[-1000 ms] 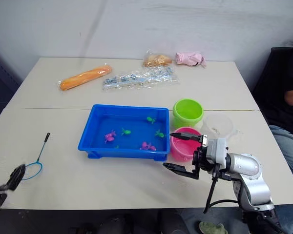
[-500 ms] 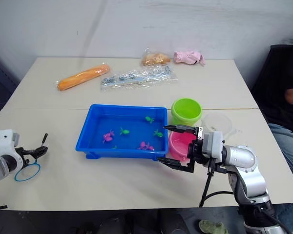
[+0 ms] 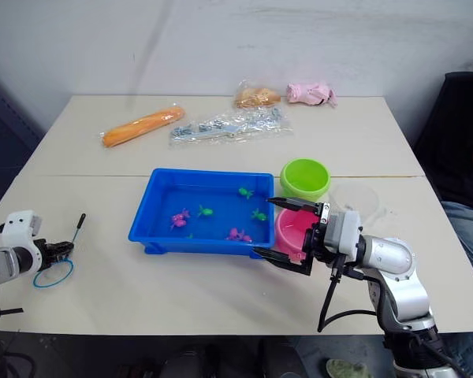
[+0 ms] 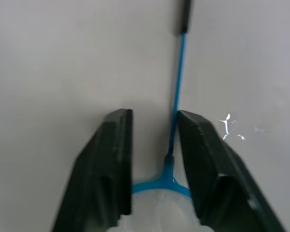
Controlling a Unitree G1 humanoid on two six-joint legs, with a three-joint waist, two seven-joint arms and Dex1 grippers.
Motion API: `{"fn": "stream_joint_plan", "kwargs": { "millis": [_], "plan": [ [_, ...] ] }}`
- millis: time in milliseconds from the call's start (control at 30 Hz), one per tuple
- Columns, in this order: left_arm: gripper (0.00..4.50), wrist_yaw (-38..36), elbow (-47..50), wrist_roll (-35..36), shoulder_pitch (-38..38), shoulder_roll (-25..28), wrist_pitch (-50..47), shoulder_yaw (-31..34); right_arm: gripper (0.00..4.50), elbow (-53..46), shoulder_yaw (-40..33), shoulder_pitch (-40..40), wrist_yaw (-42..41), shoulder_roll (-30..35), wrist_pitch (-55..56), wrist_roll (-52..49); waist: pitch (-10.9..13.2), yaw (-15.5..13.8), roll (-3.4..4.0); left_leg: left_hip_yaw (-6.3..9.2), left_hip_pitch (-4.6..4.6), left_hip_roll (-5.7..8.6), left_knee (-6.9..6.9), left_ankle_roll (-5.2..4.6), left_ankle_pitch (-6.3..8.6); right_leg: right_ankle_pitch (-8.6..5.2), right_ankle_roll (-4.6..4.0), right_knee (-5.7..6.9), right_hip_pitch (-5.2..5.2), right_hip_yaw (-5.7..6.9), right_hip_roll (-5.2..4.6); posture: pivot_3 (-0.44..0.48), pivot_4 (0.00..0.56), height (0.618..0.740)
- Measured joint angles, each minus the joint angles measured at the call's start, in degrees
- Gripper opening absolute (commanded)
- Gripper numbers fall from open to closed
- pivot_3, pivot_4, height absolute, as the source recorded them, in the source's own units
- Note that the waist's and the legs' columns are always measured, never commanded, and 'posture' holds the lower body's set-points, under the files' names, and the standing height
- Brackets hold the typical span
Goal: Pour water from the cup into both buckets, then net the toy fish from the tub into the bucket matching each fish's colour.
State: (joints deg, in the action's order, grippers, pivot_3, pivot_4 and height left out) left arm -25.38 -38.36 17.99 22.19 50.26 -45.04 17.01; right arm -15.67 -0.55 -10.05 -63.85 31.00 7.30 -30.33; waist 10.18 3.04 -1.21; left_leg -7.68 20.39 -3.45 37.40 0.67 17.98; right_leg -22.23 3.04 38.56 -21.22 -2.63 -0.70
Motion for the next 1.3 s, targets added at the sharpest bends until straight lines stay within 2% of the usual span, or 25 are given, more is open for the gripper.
{"fn": "stream_joint_plan", "kwargs": {
  "millis": [33,233,300,400,467,567,633,733,800,867,933,1033,1200,1300],
  "plan": [
    [0.05,-0.54,-0.58,-0.12,0.14,-0.15,0.51,0.07,4.5,0.0,0.0,0.14,0.04,0.01,0.08,0.0,-0.04,0.0,0.07,0.0,0.0,0.0,0.01,0.0,0.0,0.0,0.0,0.02,0.0,0.0,0.0,0.0,0.15,0.74],
    [0.05,-4.24,-0.75,-0.31,-2.04,-0.71,8.28,2.09,4.5,0.0,0.0,0.87,0.13,0.31,0.22,0.13,-0.09,0.01,0.14,0.02,0.03,-0.01,0.02,-0.02,-0.03,0.0,0.0,0.12,-0.07,0.0,0.01,0.0,0.15,0.74],
    [0.05,-7.24,0.29,0.17,-3.71,-0.7,11.72,3.22,4.5,-0.01,0.0,0.89,0.33,0.36,0.11,0.12,-0.02,0.02,-0.1,0.03,0.1,-0.01,0.03,0.01,-0.05,0.0,0.0,0.18,-0.16,0.01,0.01,0.0,0.15,0.74],
    [0.05,-14.82,6.73,3.36,-6.19,-0.3,18.17,6.91,4.5,-0.13,0.08,0.33,0.84,0.66,-0.91,-0.16,0.05,0.06,-0.84,0.13,0.19,-0.03,0.02,0.08,-0.09,0.0,-0.01,0.22,-0.24,0.15,0.0,0.0,0.15,0.74],
    [0.05,-24.2,17.51,9.03,-9.75,2.04,19.71,11.25,4.5,-1.8,-0.07,-1.73,2.76,1.38,-5.54,-2.29,0.12,0.46,-1.14,0.15,0.31,-0.04,0.04,0.08,-0.09,0.0,-0.03,0.21,-0.29,0.21,-0.04,0.0,0.15,0.74],
    [0.05,-35.58,28.75,11.33,-12.93,8.4,25.02,13.52,4.5,-5.23,0.47,-6.12,6.02,4.33,-15.26,-4.29,0.15,0.68,-1.05,0.18,0.32,-0.02,-0.02,0.08,-0.09,-0.01,-0.09,0.08,-0.27,0.27,-0.11,0.0,0.15,0.74],
    [0.05,-42.36,33.66,11.32,-14.92,11.36,28.26,13.13,4.5,-6.56,0.75,-9.21,7.52,6.1,-21.93,-5.99,0.15,0.54,-0.62,0.18,0.3,0.02,-0.08,0.07,-0.09,-0.05,-0.15,0.0,-0.25,0.29,-0.15,0.0,0.15,0.74],
    [0.05,-48.55,39.1,11.95,-14.95,13.63,27.05,7.5,4.5,-7.23,4.18,-13.75,8.28,8.39,-31.52,-7.52,0.29,0.41,-0.44,0.31,0.37,0.0,-0.16,0.08,-0.12,-0.11,-0.27,0.08,-0.36,0.36,-0.04,0.0,0.15,0.74],
    [0.05,-50.09,42.24,12.33,-13.5,14.83,24.74,4.06,4.5,-7.33,5.23,-15.74,8.55,9.33,-35.16,-7.46,0.29,0.32,-0.44,0.52,0.63,0.0,-0.07,0.08,-0.12,-0.11,-0.29,0.07,-0.47,0.53,-0.03,0.0,0.15,0.74],
    [0.05,-50.56,45.75,12.38,-8.28,15.35,22.92,-0.97,4.5,-7.04,6.83,-18.68,8.63,9.5,-38.78,-7.32,0.3,0.2,-0.42,0.59,0.84,0.0,0.01,0.08,-0.12,-0.11,-0.29,0.06,-0.57,0.6,-0.04,0.0,0.15,0.74],
    [0.05,-49.31,49.08,12.35,-1.24,13.91,20.57,-6.11,4.5,-6.82,8.96,-22.41,8.6,9.28,-42.68,-7.43,0.3,0.18,-0.41,0.58,0.9,0.01,0.11,0.05,-0.11,-0.11,-0.28,0.06,-0.56,0.59,-0.03,0.0,0.15,0.74],
    [0.05,-48.87,50.7,11.31,4.6,12.43,17.39,-12.92,4.5,-6.29,10.31,-25.37,8.45,8.74,-48.26,-8.31,0.31,0.41,-0.4,0.57,0.95,0.0,0.16,0.05,-0.1,-0.11,-0.28,0.04,-0.59,0.55,0.02,0.0,0.15,0.74],
    [0.05,-50.24,51.07,5.95,12.39,8.2,17.03,-24.58,4.5,-5.95,13.75,-29.62,6.62,6.33,-53.53,-9.42,0.32,0.41,-0.39,0.58,1.37,-0.04,0.46,0.07,-0.12,-0.11,-0.27,0.38,-1.09,0.51,0.12,0.0,0.15,0.74],
    [0.05,-50.39,50.81,2.74,16.52,4.5,17.54,-29.32,4.5,-5.54,14.89,-30.79,6.57,6.05,-56.8,-9.56,0.32,0.23,-0.39,0.64,1.81,-0.06,0.86,0.05,-0.12,-0.11,-0.27,0.63,-1.41,0.54,0.08,0.0,0.15,0.74]
  ]
}}
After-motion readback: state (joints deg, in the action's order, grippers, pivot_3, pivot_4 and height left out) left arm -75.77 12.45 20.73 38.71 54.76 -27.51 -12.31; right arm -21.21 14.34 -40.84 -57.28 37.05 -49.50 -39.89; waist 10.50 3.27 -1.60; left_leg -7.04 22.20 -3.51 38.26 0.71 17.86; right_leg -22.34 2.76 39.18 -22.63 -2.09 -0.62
